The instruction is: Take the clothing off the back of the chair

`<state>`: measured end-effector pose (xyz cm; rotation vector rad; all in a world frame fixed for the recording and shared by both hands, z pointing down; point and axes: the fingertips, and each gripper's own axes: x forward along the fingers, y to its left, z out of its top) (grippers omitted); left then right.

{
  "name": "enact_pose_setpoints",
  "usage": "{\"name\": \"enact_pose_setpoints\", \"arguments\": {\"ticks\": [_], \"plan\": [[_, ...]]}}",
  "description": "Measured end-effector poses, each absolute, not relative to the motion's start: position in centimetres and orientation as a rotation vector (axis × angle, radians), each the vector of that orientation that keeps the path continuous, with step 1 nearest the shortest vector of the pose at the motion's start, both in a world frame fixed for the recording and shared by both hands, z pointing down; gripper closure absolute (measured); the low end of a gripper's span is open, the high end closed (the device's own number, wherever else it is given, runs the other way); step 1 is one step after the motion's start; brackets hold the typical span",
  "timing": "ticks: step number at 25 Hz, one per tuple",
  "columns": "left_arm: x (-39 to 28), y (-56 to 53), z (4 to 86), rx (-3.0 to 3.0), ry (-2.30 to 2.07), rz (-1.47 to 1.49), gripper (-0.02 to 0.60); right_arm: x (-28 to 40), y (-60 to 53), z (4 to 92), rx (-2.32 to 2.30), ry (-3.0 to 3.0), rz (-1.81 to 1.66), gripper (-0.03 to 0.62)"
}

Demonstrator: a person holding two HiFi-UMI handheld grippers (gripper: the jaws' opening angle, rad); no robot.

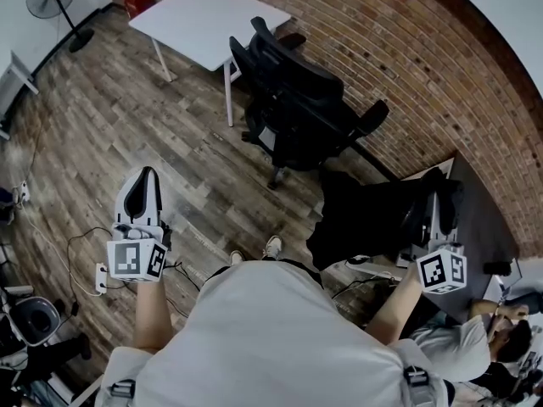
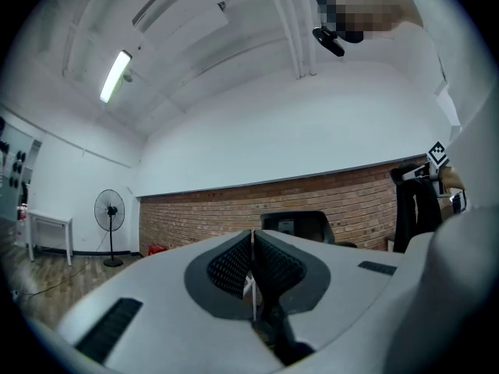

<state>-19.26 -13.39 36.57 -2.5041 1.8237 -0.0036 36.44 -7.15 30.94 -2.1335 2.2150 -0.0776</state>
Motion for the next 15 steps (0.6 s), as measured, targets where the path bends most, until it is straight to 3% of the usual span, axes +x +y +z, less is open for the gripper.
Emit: {"name": "enact_pose_setpoints", "arguments": {"ticks": [15], "plan": [[-18.0, -13.4, 37.3, -2.522, 1.838, 0.0, 0.552, 34.7, -9.6, 30.0, -2.005, 2.277, -0.073, 0.536]]}}
